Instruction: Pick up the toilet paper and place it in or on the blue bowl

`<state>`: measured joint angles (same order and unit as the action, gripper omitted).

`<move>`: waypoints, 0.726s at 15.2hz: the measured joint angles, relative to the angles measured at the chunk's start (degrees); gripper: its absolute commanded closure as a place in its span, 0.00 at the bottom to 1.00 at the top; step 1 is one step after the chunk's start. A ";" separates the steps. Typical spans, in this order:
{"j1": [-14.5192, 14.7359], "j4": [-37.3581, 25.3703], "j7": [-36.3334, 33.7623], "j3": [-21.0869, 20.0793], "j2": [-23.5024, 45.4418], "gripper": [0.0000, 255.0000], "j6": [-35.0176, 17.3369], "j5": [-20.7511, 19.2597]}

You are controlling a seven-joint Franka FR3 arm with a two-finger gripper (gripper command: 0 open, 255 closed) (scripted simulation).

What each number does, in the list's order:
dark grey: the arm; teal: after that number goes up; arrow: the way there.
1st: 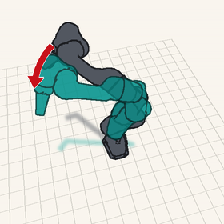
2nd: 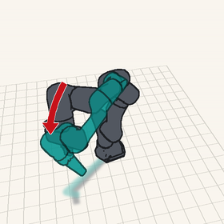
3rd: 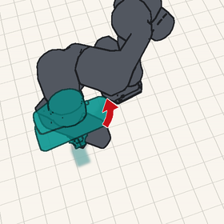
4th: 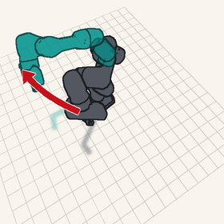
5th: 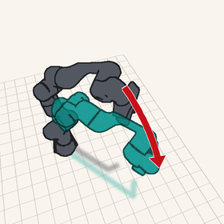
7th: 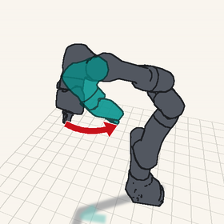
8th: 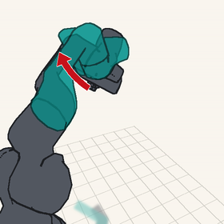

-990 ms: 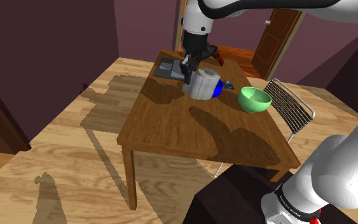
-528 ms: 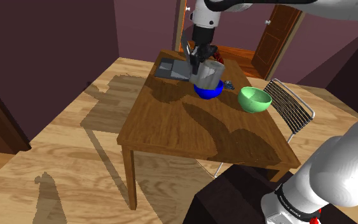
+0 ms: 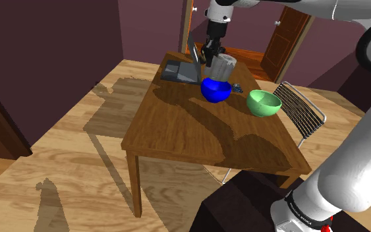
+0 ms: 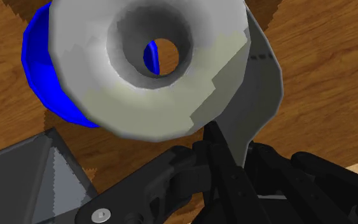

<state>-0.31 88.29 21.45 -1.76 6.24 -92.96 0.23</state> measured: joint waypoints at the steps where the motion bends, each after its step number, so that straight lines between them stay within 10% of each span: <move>1: -0.51 -1.35 0.93 0.41 1.13 1.00 0.20 -0.01; 11: -5.63 -15.36 9.25 3.70 11.85 1.00 3.58 0.52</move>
<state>-5.94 72.93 30.69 1.93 18.09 -89.38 0.75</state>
